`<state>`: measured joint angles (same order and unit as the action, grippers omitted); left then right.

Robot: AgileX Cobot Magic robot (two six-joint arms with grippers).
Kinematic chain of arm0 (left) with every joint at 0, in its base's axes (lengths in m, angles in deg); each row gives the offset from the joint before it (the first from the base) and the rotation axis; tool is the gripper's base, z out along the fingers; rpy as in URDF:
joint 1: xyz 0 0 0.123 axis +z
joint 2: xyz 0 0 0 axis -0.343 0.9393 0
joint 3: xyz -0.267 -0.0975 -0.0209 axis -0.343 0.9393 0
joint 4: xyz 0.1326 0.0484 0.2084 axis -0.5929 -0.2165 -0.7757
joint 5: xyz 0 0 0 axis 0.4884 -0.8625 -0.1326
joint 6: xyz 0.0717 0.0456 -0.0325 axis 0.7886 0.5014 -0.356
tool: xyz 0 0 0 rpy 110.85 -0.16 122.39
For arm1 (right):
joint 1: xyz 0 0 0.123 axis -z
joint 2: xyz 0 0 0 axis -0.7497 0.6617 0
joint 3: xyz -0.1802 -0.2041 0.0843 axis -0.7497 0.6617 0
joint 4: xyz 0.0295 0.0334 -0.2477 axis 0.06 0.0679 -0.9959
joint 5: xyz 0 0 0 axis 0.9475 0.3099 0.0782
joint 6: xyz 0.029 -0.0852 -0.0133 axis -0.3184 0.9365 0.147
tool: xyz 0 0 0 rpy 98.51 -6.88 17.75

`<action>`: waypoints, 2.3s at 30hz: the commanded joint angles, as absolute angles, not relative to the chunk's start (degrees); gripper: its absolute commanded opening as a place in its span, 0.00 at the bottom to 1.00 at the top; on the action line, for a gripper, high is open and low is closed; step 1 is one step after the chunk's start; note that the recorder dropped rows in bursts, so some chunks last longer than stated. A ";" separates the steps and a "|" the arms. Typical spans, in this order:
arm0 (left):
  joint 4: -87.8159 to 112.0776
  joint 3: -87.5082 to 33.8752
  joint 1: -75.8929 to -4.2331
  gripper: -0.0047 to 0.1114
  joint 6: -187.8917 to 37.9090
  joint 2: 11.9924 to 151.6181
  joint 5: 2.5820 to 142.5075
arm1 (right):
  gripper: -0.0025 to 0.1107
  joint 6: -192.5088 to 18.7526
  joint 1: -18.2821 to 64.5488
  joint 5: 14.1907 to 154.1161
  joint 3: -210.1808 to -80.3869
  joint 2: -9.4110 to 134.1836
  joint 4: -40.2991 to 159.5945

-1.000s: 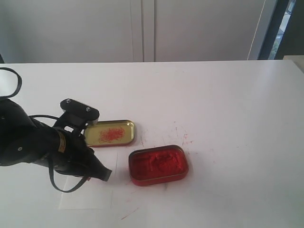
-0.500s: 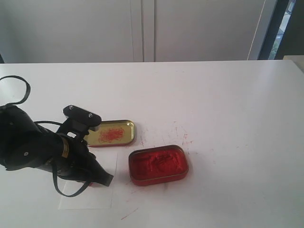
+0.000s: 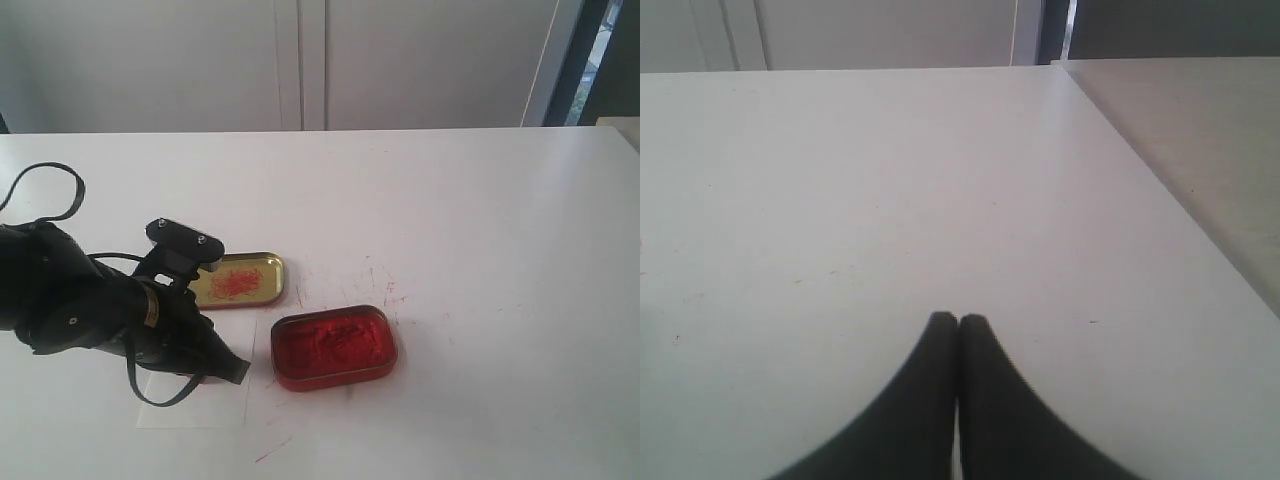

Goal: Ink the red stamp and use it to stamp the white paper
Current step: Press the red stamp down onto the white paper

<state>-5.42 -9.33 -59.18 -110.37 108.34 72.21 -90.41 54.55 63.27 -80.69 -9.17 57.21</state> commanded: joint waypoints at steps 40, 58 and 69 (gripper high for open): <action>-5.88 -7.88 -59.42 0.04 -110.52 111.40 62.55 | 0.02 -91.03 54.32 64.11 -80.39 -9.41 57.09; -5.61 -7.88 -59.57 0.04 -110.41 111.40 62.45 | 0.02 -91.03 54.32 64.11 -80.39 -9.41 57.09; -5.60 -7.88 -59.57 0.04 -110.41 111.28 62.21 | 0.02 -91.03 54.32 64.11 -80.39 -9.41 57.09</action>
<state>-6.30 -9.65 -59.30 -110.39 108.38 70.93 -90.95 54.55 63.27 -80.69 -9.17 57.21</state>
